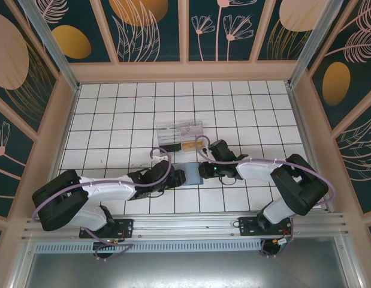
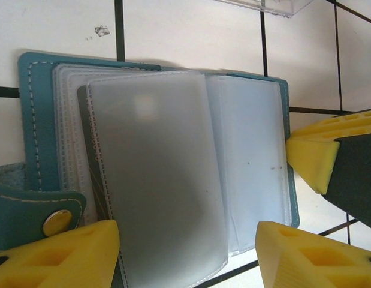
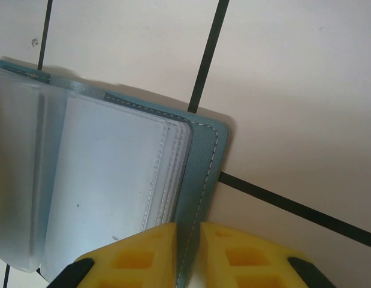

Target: Take the credit cards out of the card holder

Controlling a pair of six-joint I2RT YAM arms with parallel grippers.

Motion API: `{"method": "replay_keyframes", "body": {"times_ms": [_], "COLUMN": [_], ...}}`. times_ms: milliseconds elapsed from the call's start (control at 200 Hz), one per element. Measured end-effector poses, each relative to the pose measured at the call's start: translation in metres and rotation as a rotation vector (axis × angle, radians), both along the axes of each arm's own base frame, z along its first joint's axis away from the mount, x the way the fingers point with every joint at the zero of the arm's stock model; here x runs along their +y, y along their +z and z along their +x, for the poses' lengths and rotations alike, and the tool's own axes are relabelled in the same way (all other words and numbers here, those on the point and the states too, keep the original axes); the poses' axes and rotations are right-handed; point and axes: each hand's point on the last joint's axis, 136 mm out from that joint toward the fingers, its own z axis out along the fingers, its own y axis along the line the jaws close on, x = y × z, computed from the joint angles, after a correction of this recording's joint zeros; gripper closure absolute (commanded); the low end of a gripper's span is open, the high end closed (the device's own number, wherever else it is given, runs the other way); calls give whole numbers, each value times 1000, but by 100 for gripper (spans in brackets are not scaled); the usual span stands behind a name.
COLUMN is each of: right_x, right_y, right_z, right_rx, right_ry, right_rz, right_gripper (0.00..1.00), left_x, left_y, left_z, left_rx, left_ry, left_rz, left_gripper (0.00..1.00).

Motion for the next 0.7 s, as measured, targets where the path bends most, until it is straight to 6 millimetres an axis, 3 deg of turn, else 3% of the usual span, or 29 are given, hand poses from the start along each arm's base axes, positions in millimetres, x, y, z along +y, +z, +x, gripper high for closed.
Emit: {"method": "replay_keyframes", "body": {"times_ms": [385, 701], "right_x": [0, 1], "right_y": [0, 0], "right_z": [0, 0], "right_rx": [0, 1], "right_ry": [1, 2], "right_rz": [0, 3], "right_gripper": [79, 79], "left_x": [18, 20], "left_y": [16, 8], "left_z": [11, 10], "left_rx": [-69, -57], "left_ry": [83, 83], "left_rz": [30, 54], "left_gripper": [37, 38]}}
